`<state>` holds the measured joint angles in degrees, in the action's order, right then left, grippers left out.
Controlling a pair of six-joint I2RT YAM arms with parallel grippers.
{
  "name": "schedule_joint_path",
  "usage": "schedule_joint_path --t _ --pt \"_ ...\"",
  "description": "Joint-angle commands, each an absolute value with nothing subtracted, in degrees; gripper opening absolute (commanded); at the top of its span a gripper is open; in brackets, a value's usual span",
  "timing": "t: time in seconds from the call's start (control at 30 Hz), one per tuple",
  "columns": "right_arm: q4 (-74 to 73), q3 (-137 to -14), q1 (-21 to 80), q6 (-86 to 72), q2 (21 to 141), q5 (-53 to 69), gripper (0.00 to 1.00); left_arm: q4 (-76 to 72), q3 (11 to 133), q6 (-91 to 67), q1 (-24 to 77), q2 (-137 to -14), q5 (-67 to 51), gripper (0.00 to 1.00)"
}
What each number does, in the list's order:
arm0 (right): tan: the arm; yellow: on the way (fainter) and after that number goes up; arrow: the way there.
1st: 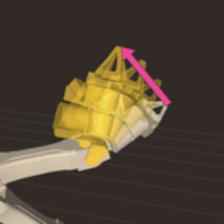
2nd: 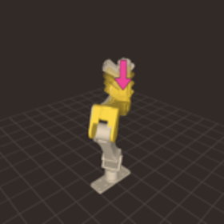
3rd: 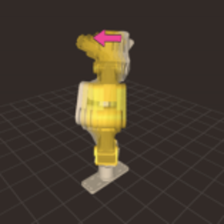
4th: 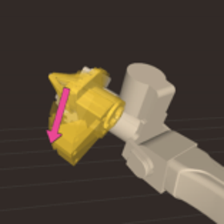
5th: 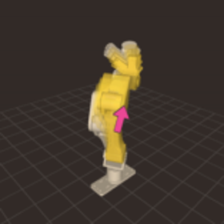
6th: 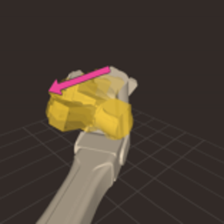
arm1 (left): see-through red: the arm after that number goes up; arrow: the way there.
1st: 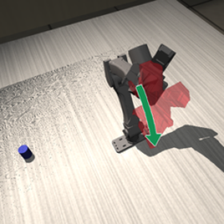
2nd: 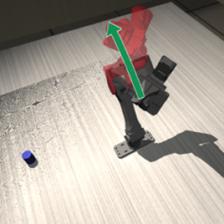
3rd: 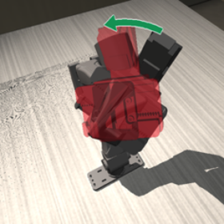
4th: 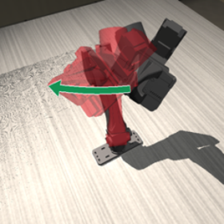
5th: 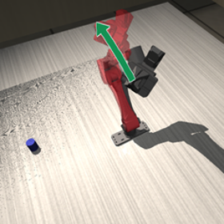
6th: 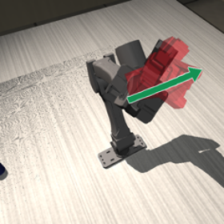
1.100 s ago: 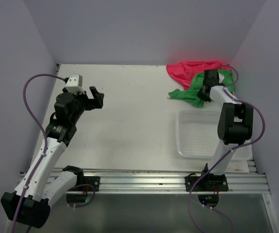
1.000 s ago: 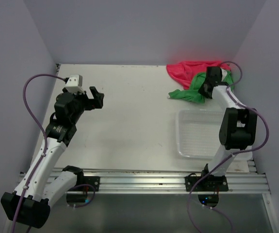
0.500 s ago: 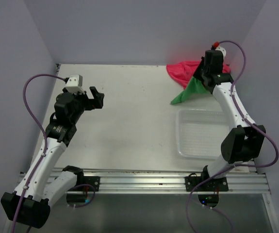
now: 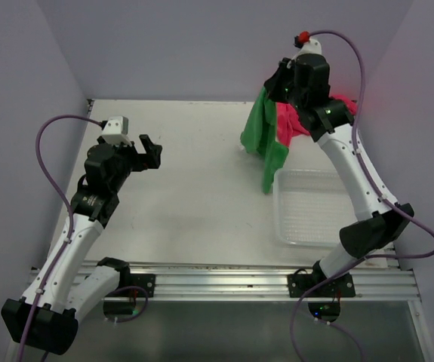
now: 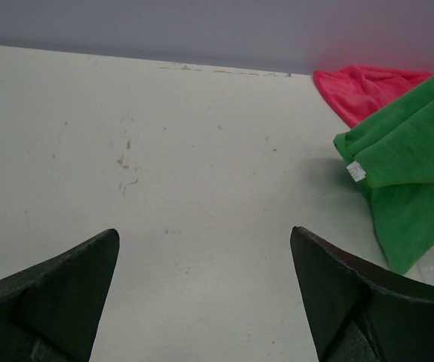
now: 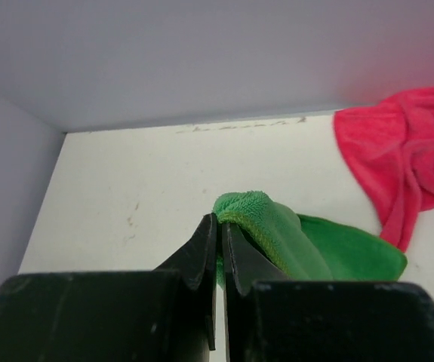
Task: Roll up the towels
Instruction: Grab a towel with the right arm, then move the towel to the center of the board
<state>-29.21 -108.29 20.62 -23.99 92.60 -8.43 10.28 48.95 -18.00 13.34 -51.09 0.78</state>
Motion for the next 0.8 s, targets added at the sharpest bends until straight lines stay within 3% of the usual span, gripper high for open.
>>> schedule_joint_path --t 0.0,0.27,0.5,0.77 --pt "-27.6 -105.0 25.5 -25.0 91.3 -4.0 0.00 8.1 49.1 -18.4 13.9 -50.5 1.1 1.00" --pt "-19.3 -92.4 36.5 -29.5 94.9 -3.6 0.00 9.2 49.5 -18.5 13.9 -50.0 4.6 1.00" --pt "-15.1 -96.2 47.9 -31.2 108.2 7.5 0.00 11.2 49.7 -19.1 13.9 -46.5 15.6 1.00" --pt "-12.3 -103.6 49.7 -33.7 117.5 13.6 0.00 11.3 49.0 -19.1 13.9 -42.5 22.1 1.00"
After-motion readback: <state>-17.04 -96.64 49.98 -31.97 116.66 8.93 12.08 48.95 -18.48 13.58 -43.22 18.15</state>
